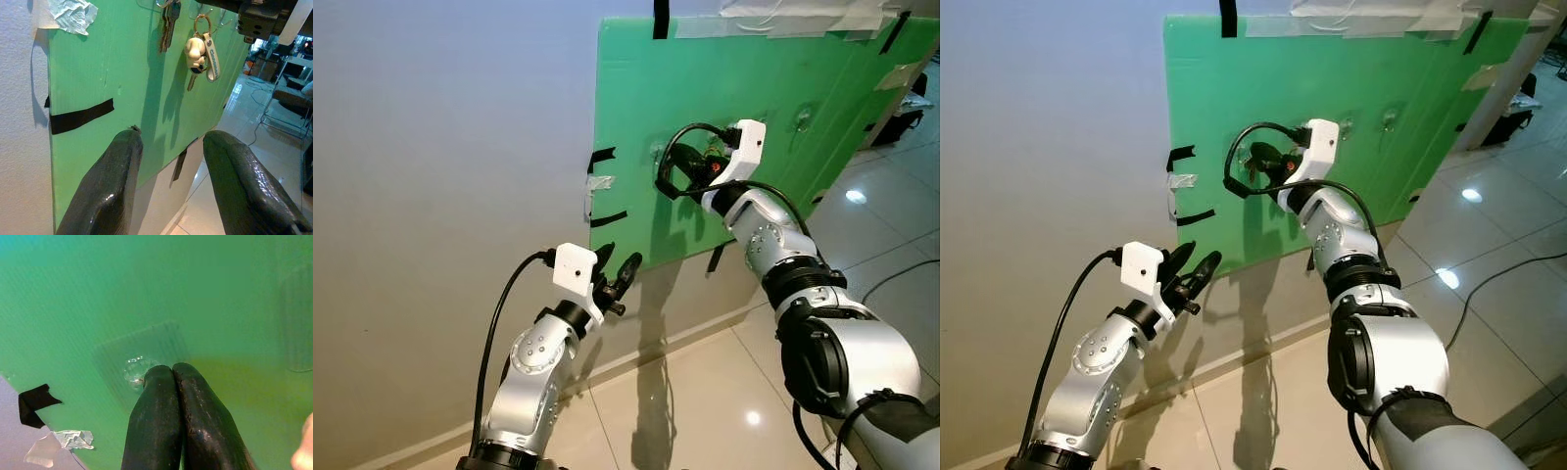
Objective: Hang keys on a hook
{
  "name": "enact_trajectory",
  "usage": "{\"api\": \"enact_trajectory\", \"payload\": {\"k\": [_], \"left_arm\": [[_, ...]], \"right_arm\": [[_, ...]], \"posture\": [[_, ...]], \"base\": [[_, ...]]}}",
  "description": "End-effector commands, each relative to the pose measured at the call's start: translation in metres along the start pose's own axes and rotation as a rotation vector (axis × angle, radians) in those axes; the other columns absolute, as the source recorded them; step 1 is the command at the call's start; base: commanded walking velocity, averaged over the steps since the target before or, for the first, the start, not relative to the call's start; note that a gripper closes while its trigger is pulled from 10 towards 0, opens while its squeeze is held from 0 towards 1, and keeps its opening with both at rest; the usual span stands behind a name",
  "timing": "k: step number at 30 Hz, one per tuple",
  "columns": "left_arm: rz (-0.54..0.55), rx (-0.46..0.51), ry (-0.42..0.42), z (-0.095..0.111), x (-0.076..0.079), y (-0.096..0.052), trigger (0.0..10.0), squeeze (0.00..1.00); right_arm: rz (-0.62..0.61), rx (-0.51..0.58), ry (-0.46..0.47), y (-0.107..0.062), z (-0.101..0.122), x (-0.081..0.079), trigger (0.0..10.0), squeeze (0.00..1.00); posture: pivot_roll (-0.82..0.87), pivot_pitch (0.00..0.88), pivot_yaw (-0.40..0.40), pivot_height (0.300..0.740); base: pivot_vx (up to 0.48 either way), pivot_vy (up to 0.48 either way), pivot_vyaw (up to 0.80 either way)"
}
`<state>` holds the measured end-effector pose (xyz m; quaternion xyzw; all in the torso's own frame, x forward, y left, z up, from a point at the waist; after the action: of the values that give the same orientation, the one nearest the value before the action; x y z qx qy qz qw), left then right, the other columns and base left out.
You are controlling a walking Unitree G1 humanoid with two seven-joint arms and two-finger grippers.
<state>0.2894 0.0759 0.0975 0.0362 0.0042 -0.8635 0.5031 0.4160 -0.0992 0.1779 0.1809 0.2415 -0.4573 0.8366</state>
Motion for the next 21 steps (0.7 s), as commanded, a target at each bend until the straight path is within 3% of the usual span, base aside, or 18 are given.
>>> {"api": "enact_trajectory", "payload": {"k": [1,13,21], "left_arm": [[-0.011,0.007,0.009,0.003,0.002,0.005,10.0,0.0],[-0.007,0.008,0.01,0.003,0.002,0.004,10.0,0.0],[-0.006,0.008,0.011,0.003,0.001,0.004,10.0,0.0]], "right_arm": [[0.023,0.014,-0.033,0.006,0.009,-0.009,0.0,0.0],[0.147,-0.09,-0.241,0.006,-0.015,-0.023,0.0,0.0],[0.188,-0.149,-0.33,-0.001,-0.032,-0.021,0.0,0.0]], "posture": [[0.02,0.0,-0.089,0.74],[0.02,0.0,-0.091,0.74],[0.02,0.0,-0.088,0.74]], "base": [[0.0,0.0,0.0],[0.0,0.0,0.0],[0.0,0.0,0.0]]}}
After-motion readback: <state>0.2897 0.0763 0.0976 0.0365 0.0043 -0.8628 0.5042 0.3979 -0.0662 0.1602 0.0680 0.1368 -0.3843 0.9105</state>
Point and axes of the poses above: a point about 5 cm out from each wrist's last joint towards the gripper, its own y axis pointing out of the wrist towards the gripper, its own z axis along the axis of the wrist's last joint, x = y × z, the point moved 2 cm from there along y, pointing out of the wrist towards the gripper, and after that the axes turned 10 degrees about y, right-handed, at the moved point
